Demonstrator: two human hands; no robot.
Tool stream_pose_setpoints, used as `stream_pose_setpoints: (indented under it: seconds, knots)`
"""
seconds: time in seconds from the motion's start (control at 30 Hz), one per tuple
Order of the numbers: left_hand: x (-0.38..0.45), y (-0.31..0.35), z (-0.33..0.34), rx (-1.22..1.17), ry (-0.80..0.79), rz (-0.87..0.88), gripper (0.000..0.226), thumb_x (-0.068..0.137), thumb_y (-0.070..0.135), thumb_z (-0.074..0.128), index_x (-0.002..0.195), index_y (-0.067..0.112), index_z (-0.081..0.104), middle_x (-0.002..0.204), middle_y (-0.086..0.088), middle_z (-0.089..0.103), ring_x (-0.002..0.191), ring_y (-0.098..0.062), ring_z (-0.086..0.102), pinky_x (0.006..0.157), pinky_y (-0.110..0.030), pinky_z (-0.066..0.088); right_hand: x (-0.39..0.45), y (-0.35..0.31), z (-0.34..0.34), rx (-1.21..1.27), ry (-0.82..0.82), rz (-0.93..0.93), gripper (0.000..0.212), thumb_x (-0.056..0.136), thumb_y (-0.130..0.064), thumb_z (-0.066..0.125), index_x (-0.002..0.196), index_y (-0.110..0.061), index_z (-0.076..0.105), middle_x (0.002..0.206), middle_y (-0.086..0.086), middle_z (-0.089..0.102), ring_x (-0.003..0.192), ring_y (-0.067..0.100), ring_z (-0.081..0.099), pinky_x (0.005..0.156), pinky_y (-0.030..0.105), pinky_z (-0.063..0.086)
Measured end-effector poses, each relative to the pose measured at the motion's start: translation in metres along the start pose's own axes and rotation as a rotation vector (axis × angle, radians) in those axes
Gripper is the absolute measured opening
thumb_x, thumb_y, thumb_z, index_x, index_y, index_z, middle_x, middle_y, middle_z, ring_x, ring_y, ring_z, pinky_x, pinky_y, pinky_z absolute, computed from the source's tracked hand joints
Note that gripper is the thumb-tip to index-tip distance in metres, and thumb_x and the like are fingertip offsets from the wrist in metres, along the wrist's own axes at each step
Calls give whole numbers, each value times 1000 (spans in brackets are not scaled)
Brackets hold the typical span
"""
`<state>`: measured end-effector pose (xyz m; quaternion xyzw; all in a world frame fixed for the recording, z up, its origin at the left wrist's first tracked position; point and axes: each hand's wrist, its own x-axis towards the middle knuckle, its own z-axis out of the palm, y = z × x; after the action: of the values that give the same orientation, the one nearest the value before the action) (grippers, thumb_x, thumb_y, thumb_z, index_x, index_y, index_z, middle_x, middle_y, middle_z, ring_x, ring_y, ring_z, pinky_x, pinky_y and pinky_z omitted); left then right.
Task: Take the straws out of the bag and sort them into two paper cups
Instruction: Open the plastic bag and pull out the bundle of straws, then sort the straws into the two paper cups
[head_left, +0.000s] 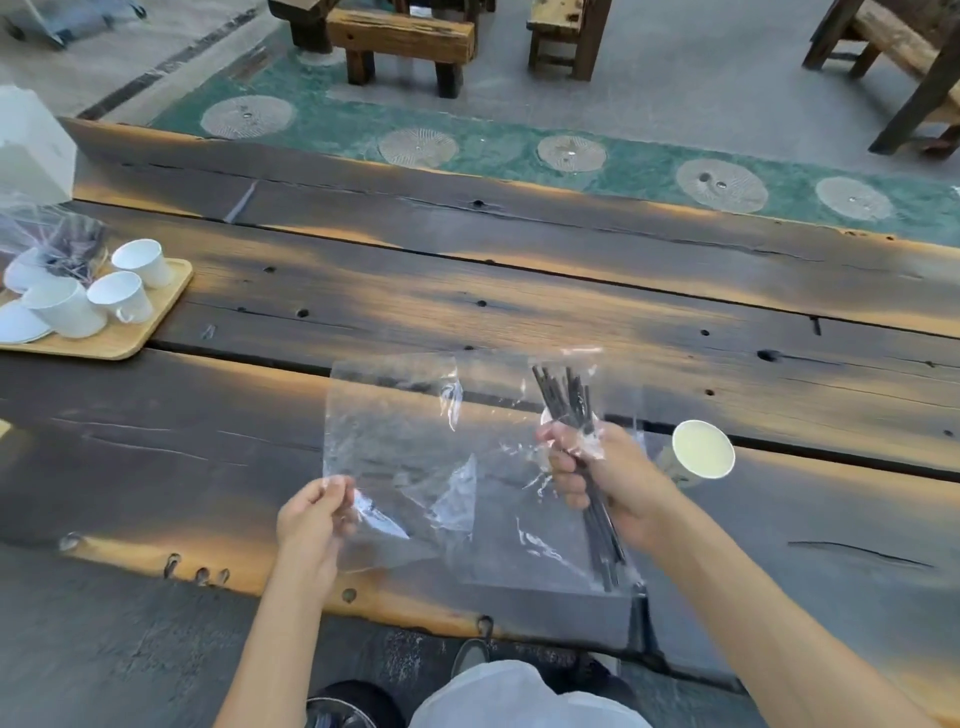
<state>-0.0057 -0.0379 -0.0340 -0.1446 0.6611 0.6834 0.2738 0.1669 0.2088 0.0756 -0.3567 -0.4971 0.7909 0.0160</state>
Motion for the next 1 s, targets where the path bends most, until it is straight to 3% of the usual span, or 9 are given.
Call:
stream_pose_setpoints:
  seconds: [0.13,0.3,0.4,0.47,0.57,0.7,0.8,0.9,1.0]
  knots:
    - [10,-19,-21,-167,122,-53,19,103,14,52,89,10,64,79,-4,61,52,-10,58,52,-23,43,14,-22,4,75,57,-109,14,103,-18,48,104,-6,57,58,-3,40,45,10,33,38,21,26]
    - [27,-40,-39,-421,297,-143,17,104,18,49,90,16,60,87,1,60,68,-10,57,60,-23,43,29,-34,12,195,86,-203,14,104,-18,45,103,-7,55,57,-3,40,42,9,34,37,20,28]
    - [36,-50,-45,-446,344,-160,17,104,17,49,91,15,58,83,1,61,58,-8,60,45,-20,45,36,-28,14,226,96,-200,15,105,-19,45,101,-9,55,58,-3,40,43,9,35,37,21,29]
    - [40,-55,-43,-418,343,-178,11,103,14,51,98,9,59,83,-1,63,62,-10,61,44,-20,46,43,-17,16,236,98,-153,15,104,-19,46,101,-9,56,58,-2,42,44,10,36,38,21,30]
    - [49,-62,-36,-342,353,-231,6,100,10,56,98,8,61,91,-2,66,76,-12,63,61,-20,49,62,10,19,224,117,-21,15,104,-19,46,99,-9,57,59,-1,46,45,12,39,40,22,32]
    - [61,-68,-31,-285,340,-273,6,98,8,58,101,4,62,89,-5,67,68,-10,59,52,-15,48,93,52,23,219,173,190,15,101,-15,47,91,-11,57,58,1,51,44,15,44,46,24,38]
    - [63,-69,-28,-279,327,-299,4,97,7,60,94,5,62,91,-7,68,72,-12,62,62,-20,52,115,84,24,229,206,330,15,100,-10,46,90,-11,56,58,3,56,46,17,51,52,27,42]
    - [67,-73,-25,-331,365,-324,4,97,3,60,100,1,59,97,-12,68,82,-16,67,73,-25,56,133,114,21,199,256,418,16,100,-10,45,87,-13,55,62,4,59,50,19,55,55,28,43]
    - [71,-81,-26,-364,442,-326,10,95,0,62,104,-3,59,101,-17,69,84,-18,70,67,-22,59,146,134,19,149,304,468,19,101,-11,44,85,-15,53,68,4,58,55,19,54,55,27,41]
